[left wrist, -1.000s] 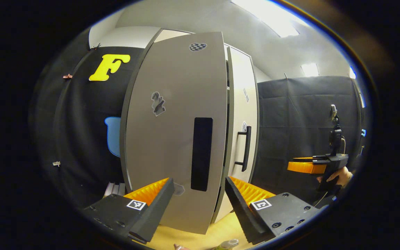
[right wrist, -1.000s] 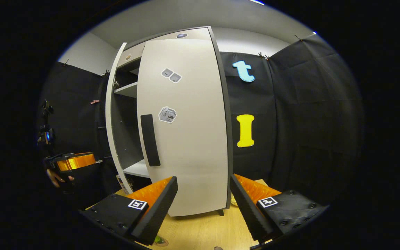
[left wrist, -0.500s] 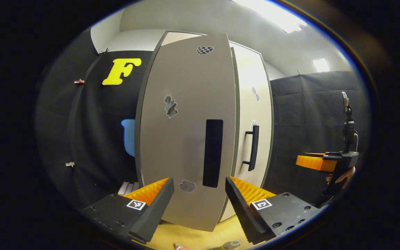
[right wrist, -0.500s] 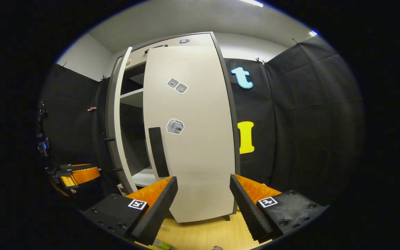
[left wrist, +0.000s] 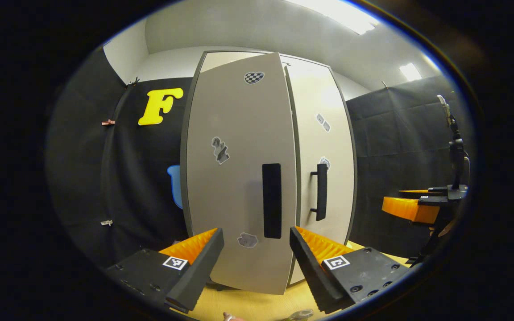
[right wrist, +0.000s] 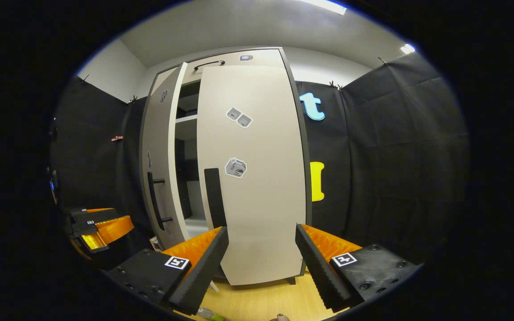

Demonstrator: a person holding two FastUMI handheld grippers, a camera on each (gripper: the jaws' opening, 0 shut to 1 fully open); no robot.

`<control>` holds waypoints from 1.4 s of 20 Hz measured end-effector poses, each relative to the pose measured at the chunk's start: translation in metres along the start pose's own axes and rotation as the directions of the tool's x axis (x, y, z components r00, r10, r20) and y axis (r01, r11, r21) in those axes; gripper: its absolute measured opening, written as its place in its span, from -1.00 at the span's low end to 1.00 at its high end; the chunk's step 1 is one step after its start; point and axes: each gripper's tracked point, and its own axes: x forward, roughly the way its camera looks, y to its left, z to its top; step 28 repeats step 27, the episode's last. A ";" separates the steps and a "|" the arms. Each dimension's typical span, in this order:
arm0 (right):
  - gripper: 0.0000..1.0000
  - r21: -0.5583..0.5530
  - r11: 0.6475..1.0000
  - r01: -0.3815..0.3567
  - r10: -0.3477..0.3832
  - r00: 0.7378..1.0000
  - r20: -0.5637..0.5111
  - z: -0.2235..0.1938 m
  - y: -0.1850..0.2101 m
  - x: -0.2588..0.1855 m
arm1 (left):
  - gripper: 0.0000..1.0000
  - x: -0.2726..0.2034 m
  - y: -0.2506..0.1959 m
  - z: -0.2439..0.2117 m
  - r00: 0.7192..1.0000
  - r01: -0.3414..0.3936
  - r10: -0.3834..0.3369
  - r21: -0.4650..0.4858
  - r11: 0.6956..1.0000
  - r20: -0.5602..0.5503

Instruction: Grasp the bottle in the cabinet with the left hand and place it on the coaster, then close the right door with the right hand and the left door with the left hand.

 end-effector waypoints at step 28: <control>0.99 -0.054 0.998 0.029 -0.028 1.000 0.015 0.006 0.009 -0.013 | 0.88 -0.024 0.013 -0.001 0.999 -0.047 0.046 -0.048 0.998 -0.009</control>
